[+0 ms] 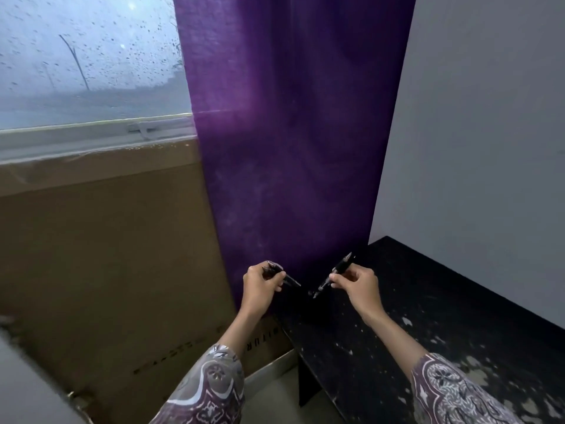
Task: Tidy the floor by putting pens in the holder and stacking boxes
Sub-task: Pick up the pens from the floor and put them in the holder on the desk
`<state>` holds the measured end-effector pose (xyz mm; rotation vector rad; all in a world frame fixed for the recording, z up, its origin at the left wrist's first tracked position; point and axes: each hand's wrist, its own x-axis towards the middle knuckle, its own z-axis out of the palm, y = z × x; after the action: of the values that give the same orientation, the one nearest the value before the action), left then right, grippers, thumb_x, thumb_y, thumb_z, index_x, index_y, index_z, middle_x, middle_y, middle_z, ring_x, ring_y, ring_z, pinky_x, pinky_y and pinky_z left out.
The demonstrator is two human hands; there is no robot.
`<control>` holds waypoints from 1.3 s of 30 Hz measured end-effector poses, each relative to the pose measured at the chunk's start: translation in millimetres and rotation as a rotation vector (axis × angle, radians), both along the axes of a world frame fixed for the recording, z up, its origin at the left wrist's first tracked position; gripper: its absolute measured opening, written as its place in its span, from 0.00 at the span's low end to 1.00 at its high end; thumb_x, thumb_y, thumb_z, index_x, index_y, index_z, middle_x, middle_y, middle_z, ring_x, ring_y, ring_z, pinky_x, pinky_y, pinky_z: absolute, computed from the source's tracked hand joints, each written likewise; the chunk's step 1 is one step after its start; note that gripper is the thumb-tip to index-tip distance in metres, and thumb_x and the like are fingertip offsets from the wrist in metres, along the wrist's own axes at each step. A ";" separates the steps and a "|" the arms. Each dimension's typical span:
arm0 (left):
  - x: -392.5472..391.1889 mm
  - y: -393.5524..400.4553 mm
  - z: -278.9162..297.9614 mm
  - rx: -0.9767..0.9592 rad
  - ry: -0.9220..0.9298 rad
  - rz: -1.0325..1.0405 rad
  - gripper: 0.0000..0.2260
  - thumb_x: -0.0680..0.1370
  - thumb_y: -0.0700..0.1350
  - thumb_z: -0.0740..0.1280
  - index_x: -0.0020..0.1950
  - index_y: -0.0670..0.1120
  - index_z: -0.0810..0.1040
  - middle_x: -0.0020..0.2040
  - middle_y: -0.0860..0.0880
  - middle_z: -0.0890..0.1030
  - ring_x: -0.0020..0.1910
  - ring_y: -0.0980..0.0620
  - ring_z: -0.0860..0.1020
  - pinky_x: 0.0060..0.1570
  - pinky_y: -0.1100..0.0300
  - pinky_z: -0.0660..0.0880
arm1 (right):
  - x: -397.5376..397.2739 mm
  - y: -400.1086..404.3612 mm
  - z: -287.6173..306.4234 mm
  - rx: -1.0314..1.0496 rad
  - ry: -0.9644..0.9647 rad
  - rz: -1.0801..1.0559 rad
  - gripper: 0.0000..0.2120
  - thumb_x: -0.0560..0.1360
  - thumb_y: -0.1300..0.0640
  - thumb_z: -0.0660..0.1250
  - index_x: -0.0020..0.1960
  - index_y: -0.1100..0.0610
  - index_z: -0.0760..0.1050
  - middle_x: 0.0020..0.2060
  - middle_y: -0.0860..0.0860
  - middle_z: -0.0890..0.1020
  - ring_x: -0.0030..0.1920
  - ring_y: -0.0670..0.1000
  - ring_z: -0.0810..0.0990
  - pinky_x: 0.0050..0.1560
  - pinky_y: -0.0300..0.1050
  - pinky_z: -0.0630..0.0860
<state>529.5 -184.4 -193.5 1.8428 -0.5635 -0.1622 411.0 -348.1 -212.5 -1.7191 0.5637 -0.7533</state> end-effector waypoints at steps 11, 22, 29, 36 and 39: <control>36.9 -95.8 -48.3 0.121 0.011 0.009 0.02 0.74 0.36 0.68 0.42 0.41 0.80 0.39 0.46 0.82 0.35 0.55 0.78 0.36 0.65 0.76 | 59.0 -56.1 -54.2 -0.089 0.127 -0.014 0.04 0.72 0.63 0.69 0.38 0.59 0.79 0.34 0.53 0.83 0.37 0.48 0.81 0.38 0.29 0.75; 48.4 -110.9 -73.3 0.335 0.037 -0.108 0.12 0.71 0.33 0.70 0.48 0.44 0.72 0.38 0.52 0.70 0.38 0.56 0.70 0.38 0.69 0.71 | 81.2 -57.2 -92.7 -0.203 0.336 0.119 0.10 0.73 0.65 0.67 0.53 0.61 0.80 0.45 0.53 0.82 0.45 0.45 0.80 0.46 0.28 0.73; 40.0 -89.0 -70.8 0.372 -0.023 -0.120 0.14 0.70 0.37 0.72 0.52 0.45 0.73 0.48 0.48 0.72 0.48 0.54 0.70 0.47 0.64 0.70 | 63.2 -50.9 -87.0 -0.244 0.383 0.103 0.16 0.73 0.68 0.65 0.61 0.60 0.75 0.55 0.52 0.78 0.52 0.43 0.74 0.42 0.23 0.69; 19.3 -48.9 -56.2 0.362 -0.072 -0.115 0.14 0.72 0.41 0.71 0.56 0.43 0.74 0.50 0.48 0.73 0.50 0.53 0.71 0.47 0.65 0.69 | 42.5 -26.3 -68.3 -0.266 0.324 0.060 0.15 0.72 0.67 0.67 0.58 0.60 0.77 0.54 0.53 0.79 0.52 0.46 0.75 0.53 0.36 0.72; 2.0 -18.0 -46.3 0.367 -0.096 -0.099 0.14 0.73 0.44 0.70 0.56 0.43 0.74 0.50 0.48 0.73 0.50 0.54 0.71 0.47 0.64 0.68 | 27.2 -1.6 -55.7 -0.254 0.301 0.056 0.14 0.72 0.63 0.68 0.58 0.59 0.77 0.54 0.53 0.80 0.53 0.48 0.76 0.56 0.43 0.75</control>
<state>531.5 -202.4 -239.8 2.1876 -0.7298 -0.2586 438.3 -349.7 -268.2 -2.0946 0.6422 -0.5465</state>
